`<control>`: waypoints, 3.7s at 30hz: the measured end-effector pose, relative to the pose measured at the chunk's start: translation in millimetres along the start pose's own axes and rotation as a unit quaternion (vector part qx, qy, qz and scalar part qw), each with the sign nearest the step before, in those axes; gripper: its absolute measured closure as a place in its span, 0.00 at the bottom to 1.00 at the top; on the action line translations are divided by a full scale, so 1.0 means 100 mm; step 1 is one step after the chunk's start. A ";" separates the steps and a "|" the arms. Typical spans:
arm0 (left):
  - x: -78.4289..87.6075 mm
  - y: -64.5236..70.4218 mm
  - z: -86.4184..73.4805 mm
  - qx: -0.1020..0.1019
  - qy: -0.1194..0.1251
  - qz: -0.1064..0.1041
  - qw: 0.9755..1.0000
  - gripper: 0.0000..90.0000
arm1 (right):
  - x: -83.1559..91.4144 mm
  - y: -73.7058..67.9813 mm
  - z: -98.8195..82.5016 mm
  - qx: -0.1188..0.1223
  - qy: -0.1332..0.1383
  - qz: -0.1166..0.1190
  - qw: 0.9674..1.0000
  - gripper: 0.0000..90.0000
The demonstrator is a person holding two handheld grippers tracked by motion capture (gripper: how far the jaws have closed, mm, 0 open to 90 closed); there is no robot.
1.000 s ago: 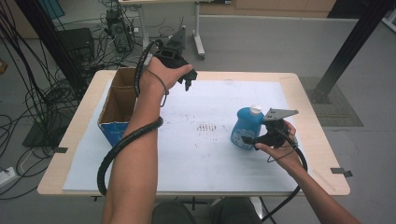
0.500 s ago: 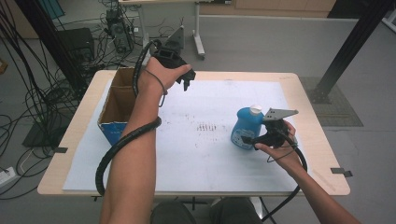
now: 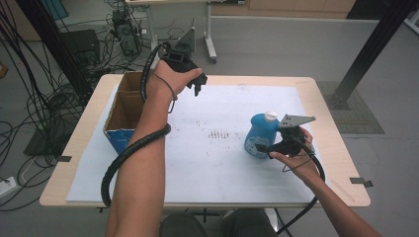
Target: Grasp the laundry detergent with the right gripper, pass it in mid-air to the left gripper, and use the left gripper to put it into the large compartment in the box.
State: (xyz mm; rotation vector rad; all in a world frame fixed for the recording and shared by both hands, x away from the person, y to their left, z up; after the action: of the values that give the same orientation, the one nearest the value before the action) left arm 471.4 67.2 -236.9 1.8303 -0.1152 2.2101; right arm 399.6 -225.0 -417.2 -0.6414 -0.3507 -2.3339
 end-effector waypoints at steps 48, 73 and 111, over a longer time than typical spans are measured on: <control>0.03 0.03 0.00 -0.004 0.003 0.001 1.000 0.07 | 0.00 -0.02 0.00 0.002 0.003 0.004 1.000 0.02; 0.01 0.02 0.00 -0.004 0.001 0.002 1.000 0.07 | -0.01 -0.01 -0.01 -0.003 0.002 0.005 1.000 0.02; -0.03 -0.03 -0.04 -0.002 -0.004 0.003 1.000 0.07 | -0.10 -0.02 -0.01 0.013 0.009 0.012 1.000 0.44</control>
State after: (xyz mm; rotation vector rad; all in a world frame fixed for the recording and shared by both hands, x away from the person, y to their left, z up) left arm 468.8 70.7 -241.0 1.8400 -0.1274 2.2051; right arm 404.4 -218.8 -423.9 -0.6072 -0.3634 -2.3074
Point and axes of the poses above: each handheld gripper's, and its own axes: x roughly backward along the jaws, z roughly out of its top, y roughly to its right, the point moved 5 cm from there along -x, roughly forward along the jaws, and after that the axes turned 10 degrees about -z, right-handed, at the moved point
